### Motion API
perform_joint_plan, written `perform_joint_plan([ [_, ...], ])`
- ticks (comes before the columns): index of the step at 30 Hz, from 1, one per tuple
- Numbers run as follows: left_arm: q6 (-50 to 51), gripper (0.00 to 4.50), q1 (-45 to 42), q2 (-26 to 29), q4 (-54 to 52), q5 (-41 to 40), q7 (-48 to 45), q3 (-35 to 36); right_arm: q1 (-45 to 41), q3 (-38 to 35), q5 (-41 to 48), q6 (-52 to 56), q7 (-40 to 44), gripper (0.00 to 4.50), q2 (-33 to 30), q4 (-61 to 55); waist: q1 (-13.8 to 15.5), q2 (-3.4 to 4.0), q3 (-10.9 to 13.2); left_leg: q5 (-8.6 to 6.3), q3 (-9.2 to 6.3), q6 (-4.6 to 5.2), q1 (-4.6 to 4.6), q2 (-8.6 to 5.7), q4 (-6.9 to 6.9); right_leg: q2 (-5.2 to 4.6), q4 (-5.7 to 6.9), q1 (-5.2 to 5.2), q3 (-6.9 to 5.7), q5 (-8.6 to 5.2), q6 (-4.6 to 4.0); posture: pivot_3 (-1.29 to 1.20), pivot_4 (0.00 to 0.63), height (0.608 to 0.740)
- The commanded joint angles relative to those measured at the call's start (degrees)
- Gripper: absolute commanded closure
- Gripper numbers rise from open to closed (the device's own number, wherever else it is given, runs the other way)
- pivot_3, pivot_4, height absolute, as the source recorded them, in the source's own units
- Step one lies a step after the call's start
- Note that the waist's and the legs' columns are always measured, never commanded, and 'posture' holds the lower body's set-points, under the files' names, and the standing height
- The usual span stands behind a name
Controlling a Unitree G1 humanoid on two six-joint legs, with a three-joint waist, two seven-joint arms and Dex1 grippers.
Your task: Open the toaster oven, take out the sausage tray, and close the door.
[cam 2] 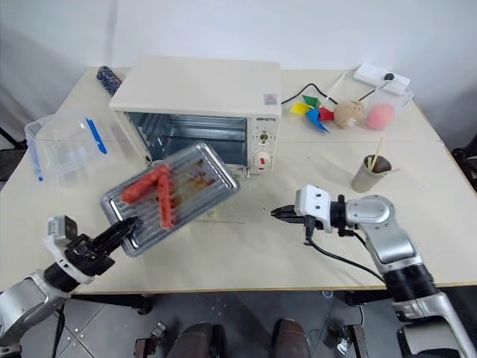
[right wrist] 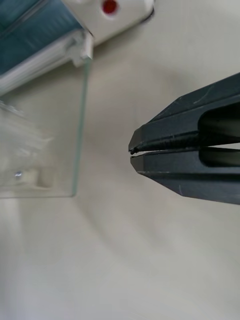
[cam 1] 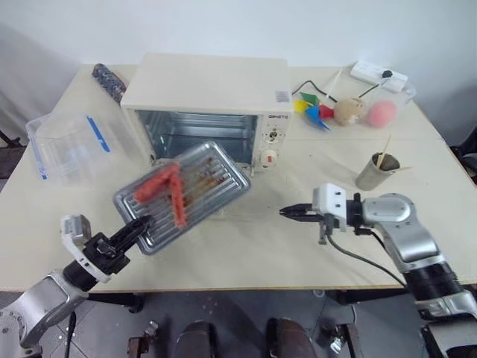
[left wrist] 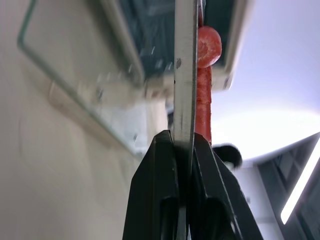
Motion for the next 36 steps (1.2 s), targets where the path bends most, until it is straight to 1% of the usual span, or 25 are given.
perform_joint_plan([
  [1,-2.82,4.5,2.84,-2.38,-4.96,-1.92,0.11,2.59,-2.2,-0.15,-0.41,-2.97,0.1,4.46,2.37,3.57,-0.01,0.0,0.0,0.0,0.0,0.0,0.0,-0.01,0.0,0.0,-0.01,0.0,0.0,0.0,0.0,0.0,0.15,0.74],
  [6,-6.55,4.5,9.43,-5.76,-9.45,-1.92,-0.05,4.64,-5.75,1.02,-2.48,-7.14,0.77,4.46,6.33,12.17,-0.37,0.01,0.0,0.0,-0.01,0.0,0.0,0.02,0.02,0.03,-0.06,0.04,0.0,0.0,-0.01,0.0,0.15,0.74],
  [11,-11.02,4.5,14.05,-9.57,-12.94,-1.92,0.9,6.55,-10.0,1.32,-4.17,-11.62,0.1,4.46,10.09,21.51,-0.74,0.02,0.01,0.0,-0.01,0.0,-0.01,0.02,0.02,0.03,-0.13,0.07,0.0,-0.01,-0.02,0.0,0.15,0.74],
  [16,-15.94,4.5,18.1,-13.92,-15.92,-1.92,1.99,8.11,-11.48,1.63,-4.34,-14.62,1.93,4.46,12.43,25.72,-0.83,0.02,0.01,-0.01,-0.02,-0.01,-0.02,0.03,0.0,0.04,-0.23,0.1,0.01,-0.01,-0.02,0.0,0.15,0.74],
  [26,-21.26,4.5,21.45,-19.24,-17.99,-1.92,2.72,10.0,-12.2,0.31,-1.57,-12.61,4.03,4.46,14.64,23.28,-0.79,0.03,0.02,-0.02,0.01,0.01,-0.06,0.05,0.0,0.08,-0.5,0.16,0.03,-0.02,-0.03,0.0,0.15,0.74],
  [31,-24.21,4.5,22.25,-21.86,-18.5,-1.92,4.21,12.14,-11.83,-0.67,1.27,-8.99,4.56,4.46,15.33,19.3,-0.8,0.03,0.02,-0.03,0.01,0.0,-0.07,0.1,-0.01,0.13,-0.54,0.16,0.03,-0.02,-0.05,0.0,0.15,0.74],
  [36,-26.0,4.5,22.22,-25.9,-18.58,-1.92,6.33,13.07,-11.08,-0.97,3.49,-4.23,5.51,4.46,15.29,14.8,-0.79,0.03,0.02,-0.07,0.02,0.02,-0.08,0.1,-0.01,0.13,-0.57,0.16,0.03,-0.02,-0.05,0.0,0.15,0.74],
])
